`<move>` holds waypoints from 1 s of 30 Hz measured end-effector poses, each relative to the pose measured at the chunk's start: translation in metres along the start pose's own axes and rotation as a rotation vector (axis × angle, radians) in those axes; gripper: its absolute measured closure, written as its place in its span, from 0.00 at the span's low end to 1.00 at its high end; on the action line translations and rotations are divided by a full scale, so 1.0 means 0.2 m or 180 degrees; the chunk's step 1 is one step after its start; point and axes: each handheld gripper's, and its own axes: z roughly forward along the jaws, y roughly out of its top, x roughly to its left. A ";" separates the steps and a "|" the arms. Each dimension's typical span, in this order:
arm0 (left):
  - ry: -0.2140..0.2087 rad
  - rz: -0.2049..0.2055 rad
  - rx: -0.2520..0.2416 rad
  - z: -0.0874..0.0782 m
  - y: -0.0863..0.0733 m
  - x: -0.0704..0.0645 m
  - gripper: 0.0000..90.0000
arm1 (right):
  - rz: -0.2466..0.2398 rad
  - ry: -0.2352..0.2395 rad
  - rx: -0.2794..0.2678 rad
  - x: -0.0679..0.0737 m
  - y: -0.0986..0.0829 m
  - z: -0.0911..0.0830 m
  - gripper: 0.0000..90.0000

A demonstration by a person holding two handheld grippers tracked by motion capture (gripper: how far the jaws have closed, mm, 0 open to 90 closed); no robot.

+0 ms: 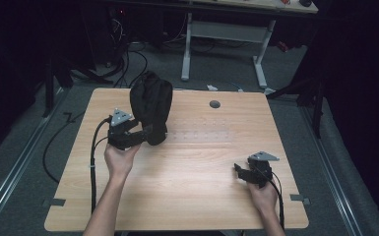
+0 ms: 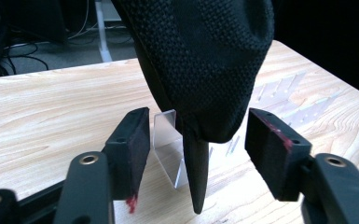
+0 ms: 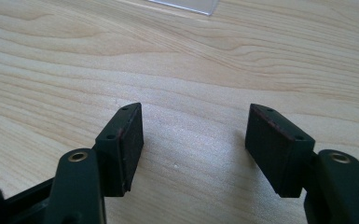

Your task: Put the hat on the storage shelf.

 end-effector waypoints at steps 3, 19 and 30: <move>-0.0016 -0.0009 0.0004 -0.02 0.01 0.00 0.41 | 0.0001 0.0000 0.0000 0.00 0.00 0.00 0.41; -0.0070 -0.0067 0.0062 -0.13 0.05 0.03 0.38 | 0.0001 0.0001 -0.0001 0.00 0.00 0.00 0.41; -0.0044 -0.0136 0.0029 -0.23 0.06 0.07 0.38 | 0.0004 0.0001 0.0000 0.00 0.00 0.00 0.41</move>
